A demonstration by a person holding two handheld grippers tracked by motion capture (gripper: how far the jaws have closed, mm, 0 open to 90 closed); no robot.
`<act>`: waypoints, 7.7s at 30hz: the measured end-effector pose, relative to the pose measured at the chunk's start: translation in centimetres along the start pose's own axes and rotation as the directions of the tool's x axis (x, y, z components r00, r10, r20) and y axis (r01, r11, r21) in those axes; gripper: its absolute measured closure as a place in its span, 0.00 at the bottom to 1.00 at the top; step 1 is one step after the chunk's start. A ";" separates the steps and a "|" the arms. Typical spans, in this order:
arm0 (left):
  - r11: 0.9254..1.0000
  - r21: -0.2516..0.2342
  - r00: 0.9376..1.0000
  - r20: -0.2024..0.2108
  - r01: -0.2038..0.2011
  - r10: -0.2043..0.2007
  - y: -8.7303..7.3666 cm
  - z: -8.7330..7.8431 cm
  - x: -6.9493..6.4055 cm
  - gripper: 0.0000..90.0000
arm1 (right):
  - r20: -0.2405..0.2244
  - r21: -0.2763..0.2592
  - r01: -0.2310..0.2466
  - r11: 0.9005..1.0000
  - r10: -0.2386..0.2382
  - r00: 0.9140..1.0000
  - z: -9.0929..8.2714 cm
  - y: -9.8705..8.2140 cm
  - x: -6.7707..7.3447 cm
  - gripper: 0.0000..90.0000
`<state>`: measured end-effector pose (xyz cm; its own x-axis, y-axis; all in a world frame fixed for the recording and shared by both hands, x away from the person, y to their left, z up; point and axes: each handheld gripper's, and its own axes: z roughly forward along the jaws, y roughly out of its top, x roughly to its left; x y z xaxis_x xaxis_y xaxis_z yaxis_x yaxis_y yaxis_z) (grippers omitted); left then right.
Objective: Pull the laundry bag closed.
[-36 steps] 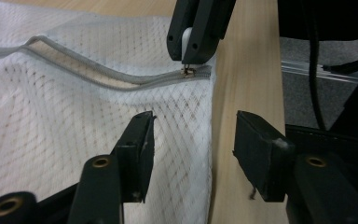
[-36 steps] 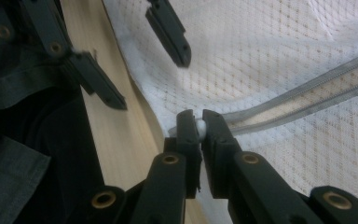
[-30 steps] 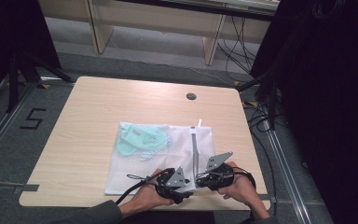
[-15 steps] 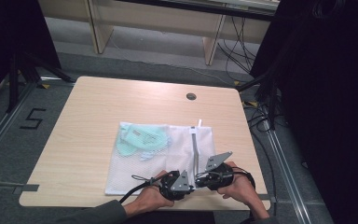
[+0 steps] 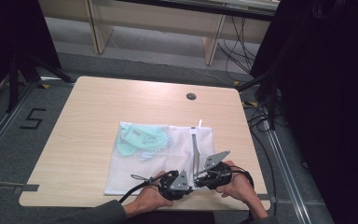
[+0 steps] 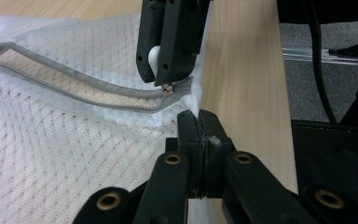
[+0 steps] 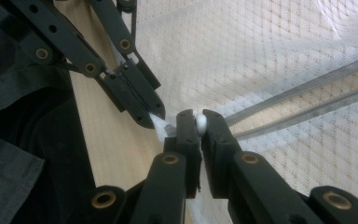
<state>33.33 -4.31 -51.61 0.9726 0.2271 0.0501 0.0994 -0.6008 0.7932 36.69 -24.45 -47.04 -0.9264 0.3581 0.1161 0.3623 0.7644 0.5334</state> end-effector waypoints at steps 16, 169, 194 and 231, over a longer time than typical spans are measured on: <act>1.000 0.006 0.999 0.037 0.012 -0.013 0.1 0.0 -0.1 0.99 | 0.014 0.041 -0.024 0.999 0.024 1.000 1.3 -0.1 -0.9 0.96; 0.999 -0.001 0.996 0.076 0.045 -0.045 0.2 -0.6 -0.7 0.99 | 0.241 0.022 -0.037 0.999 0.030 0.970 2.2 4.1 -10.7 0.96; 0.999 -0.006 0.996 0.078 0.037 -0.036 0.3 -0.6 -0.6 0.99 | 0.269 -0.006 -0.016 1.000 0.017 0.963 2.6 4.9 -12.7 0.96; 0.999 0.011 0.996 0.078 0.036 -0.037 0.3 -0.6 -0.4 0.99 | 0.297 -0.010 -0.015 1.000 0.018 0.955 2.8 5.7 -13.7 0.96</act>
<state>32.80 -4.15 -51.07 0.9817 0.1886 -0.0270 0.1370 -0.6007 0.7876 51.74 -23.51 -47.94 -0.8478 0.5146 -0.1284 0.3755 0.7534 0.5399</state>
